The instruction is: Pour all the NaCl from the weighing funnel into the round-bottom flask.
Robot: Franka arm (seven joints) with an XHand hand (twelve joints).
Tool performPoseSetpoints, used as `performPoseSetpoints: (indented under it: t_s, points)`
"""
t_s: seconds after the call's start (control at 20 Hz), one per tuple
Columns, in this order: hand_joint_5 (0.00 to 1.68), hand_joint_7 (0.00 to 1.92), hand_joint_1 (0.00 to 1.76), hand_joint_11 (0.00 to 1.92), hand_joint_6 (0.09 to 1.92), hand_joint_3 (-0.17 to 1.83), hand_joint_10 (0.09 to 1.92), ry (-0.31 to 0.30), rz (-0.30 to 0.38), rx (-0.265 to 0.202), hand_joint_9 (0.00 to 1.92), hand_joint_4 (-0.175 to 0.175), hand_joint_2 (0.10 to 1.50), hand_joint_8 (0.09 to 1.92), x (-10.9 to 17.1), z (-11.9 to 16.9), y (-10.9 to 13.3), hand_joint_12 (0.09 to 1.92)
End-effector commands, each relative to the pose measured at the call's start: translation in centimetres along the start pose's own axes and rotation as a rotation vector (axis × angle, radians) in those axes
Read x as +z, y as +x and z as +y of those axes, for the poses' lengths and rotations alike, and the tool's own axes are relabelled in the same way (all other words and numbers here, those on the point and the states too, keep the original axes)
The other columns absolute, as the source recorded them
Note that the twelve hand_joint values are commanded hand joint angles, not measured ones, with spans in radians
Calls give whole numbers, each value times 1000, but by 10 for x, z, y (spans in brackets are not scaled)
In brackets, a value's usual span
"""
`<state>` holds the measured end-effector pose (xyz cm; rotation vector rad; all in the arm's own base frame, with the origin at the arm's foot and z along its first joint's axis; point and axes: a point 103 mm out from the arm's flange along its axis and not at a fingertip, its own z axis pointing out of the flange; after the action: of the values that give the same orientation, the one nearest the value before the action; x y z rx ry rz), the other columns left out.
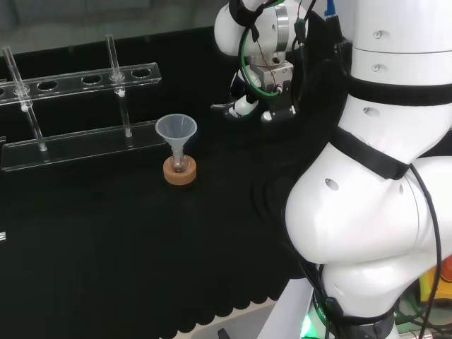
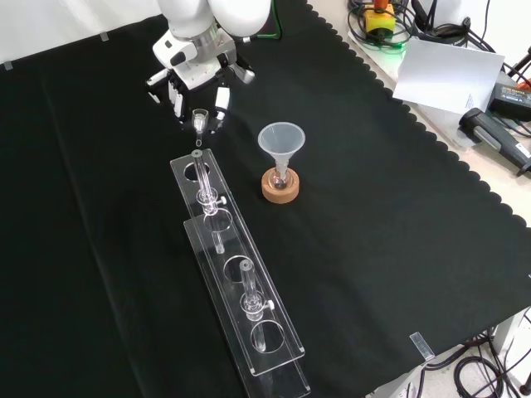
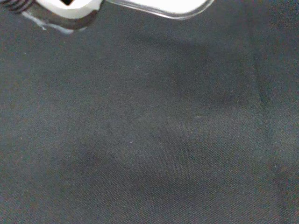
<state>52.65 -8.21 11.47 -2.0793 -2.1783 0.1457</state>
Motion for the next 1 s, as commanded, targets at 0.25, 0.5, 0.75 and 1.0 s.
performPoseSetpoints:
  t_s: [0.25, 0.5, 0.75, 1.0]
  points:
    - [1292, 1552, 1099, 0, 513, 317, 154, -16, -8, 21, 1207, 175, 823, 130, -5, -3, 6, 1624]
    - [1293, 1554, 1099, 0, 512, 318, 153, -28, -1, 29, 1208, 175, 822, 128, -17, -7, 7, 1623]
    - [1294, 1555, 1099, 0, 511, 318, 151, -52, -1, 37, 1208, 175, 822, 126, -31, -11, 4, 1623]
    - [1294, 1556, 1099, 0, 510, 319, 150, -77, -3, 37, 1208, 175, 821, 124, -51, -16, -2, 1622]
